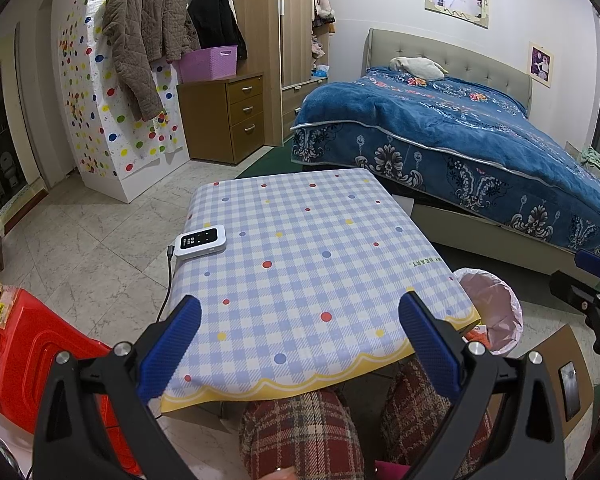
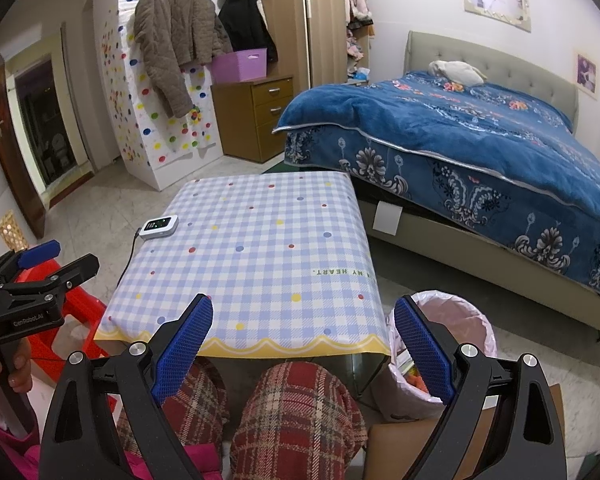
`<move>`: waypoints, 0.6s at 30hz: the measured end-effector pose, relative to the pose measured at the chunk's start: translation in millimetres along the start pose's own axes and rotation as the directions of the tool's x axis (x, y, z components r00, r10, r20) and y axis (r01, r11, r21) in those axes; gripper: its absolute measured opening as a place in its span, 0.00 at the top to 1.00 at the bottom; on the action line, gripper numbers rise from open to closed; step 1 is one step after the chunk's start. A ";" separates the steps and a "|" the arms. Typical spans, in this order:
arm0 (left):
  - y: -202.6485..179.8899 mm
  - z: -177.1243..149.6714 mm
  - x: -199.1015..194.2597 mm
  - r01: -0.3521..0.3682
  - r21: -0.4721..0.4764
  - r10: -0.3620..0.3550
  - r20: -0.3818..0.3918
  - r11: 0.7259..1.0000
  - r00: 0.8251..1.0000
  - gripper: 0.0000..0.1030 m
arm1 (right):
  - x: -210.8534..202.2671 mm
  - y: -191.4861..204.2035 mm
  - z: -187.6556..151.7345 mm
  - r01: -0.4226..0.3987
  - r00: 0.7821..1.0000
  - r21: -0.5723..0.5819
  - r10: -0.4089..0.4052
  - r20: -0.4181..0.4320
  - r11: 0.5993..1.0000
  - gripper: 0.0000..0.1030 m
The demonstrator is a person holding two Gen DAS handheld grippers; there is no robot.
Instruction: Collect trash
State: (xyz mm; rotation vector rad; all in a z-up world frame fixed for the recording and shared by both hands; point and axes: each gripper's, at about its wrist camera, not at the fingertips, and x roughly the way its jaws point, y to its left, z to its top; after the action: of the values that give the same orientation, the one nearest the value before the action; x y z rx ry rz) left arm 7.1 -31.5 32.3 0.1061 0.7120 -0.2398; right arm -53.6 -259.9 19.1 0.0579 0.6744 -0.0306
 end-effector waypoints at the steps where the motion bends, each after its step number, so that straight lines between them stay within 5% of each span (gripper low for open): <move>1: 0.1 -0.2 -0.4 0.000 0.000 0.000 0.000 1.000 1.000 0.07 | -0.2 0.1 0.3 0.000 1.000 0.001 0.000 0.000 1.000 0.12; 18: 2.4 2.6 -0.3 -0.015 0.001 0.015 0.012 1.000 1.000 0.07 | 1.2 1.1 0.1 0.000 1.000 0.001 0.000 -0.006 1.000 0.12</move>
State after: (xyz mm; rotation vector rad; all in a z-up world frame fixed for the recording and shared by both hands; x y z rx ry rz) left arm 9.1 -29.5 34.5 0.1108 0.6992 -0.2262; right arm -52.6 -258.8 18.4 0.0591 0.6802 -0.0307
